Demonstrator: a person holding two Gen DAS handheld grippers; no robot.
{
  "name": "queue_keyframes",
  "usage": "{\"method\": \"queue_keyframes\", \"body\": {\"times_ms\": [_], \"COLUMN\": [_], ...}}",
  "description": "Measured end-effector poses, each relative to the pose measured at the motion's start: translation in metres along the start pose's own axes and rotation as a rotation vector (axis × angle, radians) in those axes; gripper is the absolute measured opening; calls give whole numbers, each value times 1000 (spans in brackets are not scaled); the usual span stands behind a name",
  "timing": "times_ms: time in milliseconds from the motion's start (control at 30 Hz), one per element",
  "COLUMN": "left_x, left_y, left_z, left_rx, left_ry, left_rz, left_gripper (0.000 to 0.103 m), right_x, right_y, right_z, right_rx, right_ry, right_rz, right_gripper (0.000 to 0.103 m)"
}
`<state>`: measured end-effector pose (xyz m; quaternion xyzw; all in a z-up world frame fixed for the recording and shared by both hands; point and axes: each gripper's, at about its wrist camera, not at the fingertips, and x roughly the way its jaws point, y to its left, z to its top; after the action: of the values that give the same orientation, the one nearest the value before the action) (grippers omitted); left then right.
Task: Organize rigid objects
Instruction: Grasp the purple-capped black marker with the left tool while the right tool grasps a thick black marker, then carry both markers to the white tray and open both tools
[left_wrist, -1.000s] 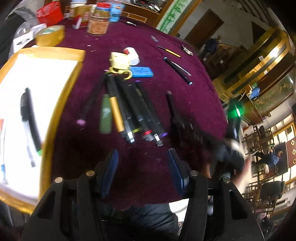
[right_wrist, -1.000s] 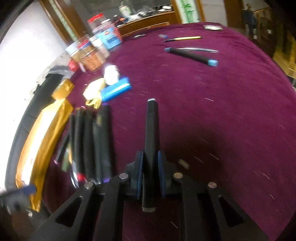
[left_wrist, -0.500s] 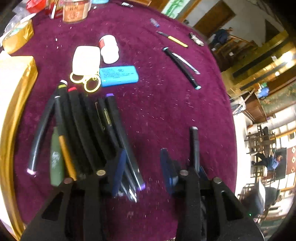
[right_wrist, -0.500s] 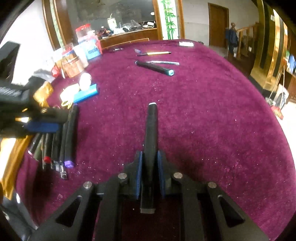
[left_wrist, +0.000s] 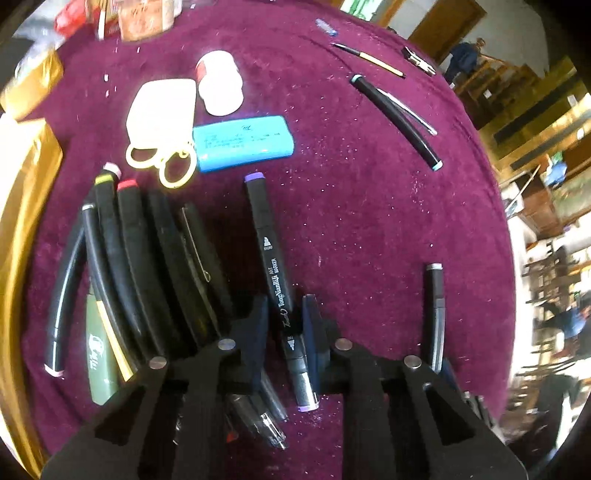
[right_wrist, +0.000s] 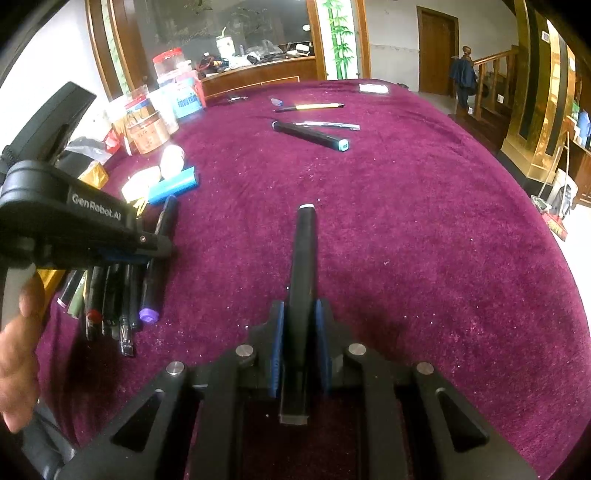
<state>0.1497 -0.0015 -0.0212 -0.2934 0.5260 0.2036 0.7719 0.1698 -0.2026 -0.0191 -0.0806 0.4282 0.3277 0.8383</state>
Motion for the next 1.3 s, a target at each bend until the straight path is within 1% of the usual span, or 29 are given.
{"method": "queue_keyframes", "body": {"times_ms": [33, 100, 133, 200, 267, 333, 467, 600, 667, 733, 800, 867, 900, 967, 1033, 1067, 1167, 1300], "left_x": [-2, -6, -9, -12, -12, -13, -15, -19, -19, -20, -22, -30, -41, -66, -89, -98, -130, -165], "left_y": [0, 0, -4, -11, -12, -10, -2, 11, 8, 7, 15, 26, 32, 43, 59, 66, 95, 136], "left_z": [-4, -20, -31, -40, -44, -46, -52, -58, -58, -57, -56, -58, -62, -70, -79, -82, -98, -119], "left_rx": [2, 22, 61, 127, 159, 159, 133, 72, 76, 90, 49, -1, -11, -14, -27, -34, -73, -124], "left_ry": [6, 27, 7, -40, -71, -87, -131, -168, -171, -159, -117, -83, -91, -128, -154, -167, -228, -301], "left_rz": [-2, -44, -32, 7, 23, 12, -35, -84, -84, -98, -160, -253, -297, -353, -386, -394, -367, -357], "left_gripper": [13, 13, 13, 15, 15, 15, 15, 15, 15, 13, 13, 13, 13, 13, 13, 13, 13, 13], "right_x": [0, 0, 0, 0, 0, 0, 0, 0, -1, -2, -2, -8, -12, -23, -33, -38, -49, -55], "right_y": [0, 0, 0, 3, 5, 4, 5, 6, 2, -6, -15, -21, -20, -11, 1, 10, 41, 87], "right_z": [0, 0, 0, -1, 0, 0, -1, -1, 0, 0, 0, -1, -1, -1, -1, -1, -2, -6], "right_rx": [1, 5, 4, -9, -16, -11, -16, -14, 4, 45, 99, 165, 170, 165, 162, 154, 109, 32], "right_ry": [0, 1, 1, 2, 3, 6, 10, 10, 15, 27, 41, 32, 16, -17, -27, -31, -29, -8], "right_rz": [1, 4, 2, -8, -17, -9, -11, -7, 33, 96, 185, 259, 266, 271, 315, 348, 424, 514], "right_gripper": [15, 15, 15, 16, 17, 17, 17, 17, 16, 14, 14, 14, 14, 14, 14, 14, 14, 14]}}
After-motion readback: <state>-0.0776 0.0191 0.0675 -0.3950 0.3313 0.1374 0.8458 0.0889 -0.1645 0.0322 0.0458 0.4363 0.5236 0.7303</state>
